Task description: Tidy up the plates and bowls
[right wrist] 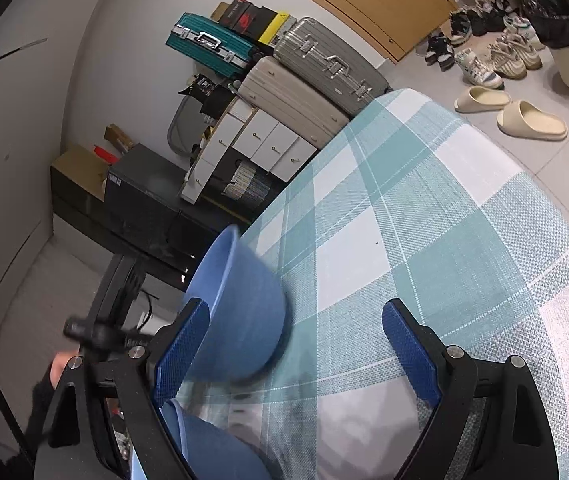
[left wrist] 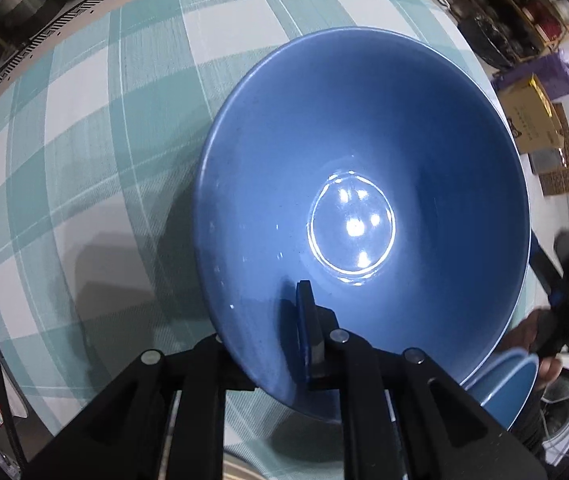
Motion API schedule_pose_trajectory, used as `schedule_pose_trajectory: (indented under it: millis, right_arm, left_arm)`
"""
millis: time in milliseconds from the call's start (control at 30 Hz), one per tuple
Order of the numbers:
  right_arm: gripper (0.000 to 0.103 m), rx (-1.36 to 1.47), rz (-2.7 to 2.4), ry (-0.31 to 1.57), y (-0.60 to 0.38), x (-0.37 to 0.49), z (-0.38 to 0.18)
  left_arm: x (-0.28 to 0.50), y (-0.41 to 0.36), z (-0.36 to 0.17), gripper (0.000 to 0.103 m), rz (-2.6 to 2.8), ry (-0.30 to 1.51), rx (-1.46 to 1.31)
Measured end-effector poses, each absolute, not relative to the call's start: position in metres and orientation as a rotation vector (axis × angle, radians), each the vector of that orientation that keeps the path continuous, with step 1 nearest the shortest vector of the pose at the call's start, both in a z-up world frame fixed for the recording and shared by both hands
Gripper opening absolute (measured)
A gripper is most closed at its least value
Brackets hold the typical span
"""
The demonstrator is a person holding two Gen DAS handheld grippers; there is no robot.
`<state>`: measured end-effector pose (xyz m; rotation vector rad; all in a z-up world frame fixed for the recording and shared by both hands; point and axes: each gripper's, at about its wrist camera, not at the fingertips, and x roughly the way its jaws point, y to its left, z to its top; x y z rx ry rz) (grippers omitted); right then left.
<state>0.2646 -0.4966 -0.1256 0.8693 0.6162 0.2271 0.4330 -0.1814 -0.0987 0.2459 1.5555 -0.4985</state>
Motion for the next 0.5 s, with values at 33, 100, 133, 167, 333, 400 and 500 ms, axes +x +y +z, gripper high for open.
schedule_pose_trajectory:
  millis: [33, 100, 133, 167, 333, 400, 500]
  right_arm:
    - [0.09, 0.882, 0.228, 0.621, -0.498, 0.265, -0.128]
    - [0.09, 0.896, 0.226, 0.625, -0.5, 0.266, -0.13]
    - [0.09, 0.897, 0.227, 0.623, -0.5, 0.266, -0.13]
    - [0.09, 0.892, 0.225, 0.621, -0.499, 0.266, -0.13]
    - [0.09, 0.87, 0.204, 0.605, -0.497, 0.262, -0.126]
    - [0.09, 0.865, 0.212, 0.579, -0.497, 0.26, -0.123]
    - [0.09, 0.859, 0.216, 0.581, -0.496, 0.261, -0.123]
  left_arm:
    - [0.432, -0.18, -0.098, 0.012, -0.505, 1.56, 0.248]
    - [0.43, -0.176, -0.095, 0.015, -0.482, 1.519, 0.278]
    - [0.432, -0.18, -0.095, 0.017, -0.463, 1.5, 0.303]
    - [0.431, -0.182, -0.096, 0.02, -0.449, 1.485, 0.33]
    - [0.417, -0.193, -0.098, 0.037, -0.451, 1.447, 0.357]
    - [0.415, -0.197, -0.098, 0.043, -0.456, 1.422, 0.346]
    - [0.417, -0.195, -0.096, 0.045, -0.467, 1.41, 0.303]
